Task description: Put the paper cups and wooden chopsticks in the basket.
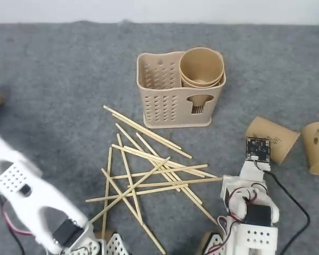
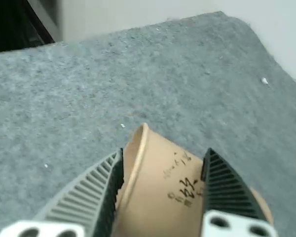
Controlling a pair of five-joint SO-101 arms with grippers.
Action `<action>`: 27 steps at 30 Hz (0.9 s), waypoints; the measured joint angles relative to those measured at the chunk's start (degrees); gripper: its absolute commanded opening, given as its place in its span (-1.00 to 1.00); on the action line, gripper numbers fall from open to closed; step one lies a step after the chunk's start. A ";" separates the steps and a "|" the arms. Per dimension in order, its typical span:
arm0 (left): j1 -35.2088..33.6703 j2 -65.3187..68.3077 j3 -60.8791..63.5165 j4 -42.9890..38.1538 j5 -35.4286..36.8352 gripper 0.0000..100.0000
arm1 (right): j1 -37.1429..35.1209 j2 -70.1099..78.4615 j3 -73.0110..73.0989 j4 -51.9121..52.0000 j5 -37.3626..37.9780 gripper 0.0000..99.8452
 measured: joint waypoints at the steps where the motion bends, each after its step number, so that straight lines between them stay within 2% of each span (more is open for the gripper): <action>1: 0.53 -0.09 -0.09 0.53 0.00 -0.51 | 0.00 0.00 0.00 0.00 0.00 -0.98; 8: 3.87 -0.18 -0.79 2.99 0.09 -0.54 | 0.00 0.00 0.00 0.00 0.00 -0.98; 10: 4.48 -0.18 -0.79 2.99 0.09 -0.67 | 0.00 0.00 0.00 0.00 0.00 -0.98; 13: 5.27 -0.18 -0.88 2.99 0.09 -0.98 | 0.00 0.00 0.00 0.00 0.00 -0.98; 21: 8.09 -3.25 -1.67 5.19 0.09 -0.98 | 0.00 0.00 0.00 0.00 0.00 -0.98; 27: 9.14 -9.05 -1.49 12.84 0.09 -0.98 | 0.00 0.00 0.00 0.00 0.00 -0.98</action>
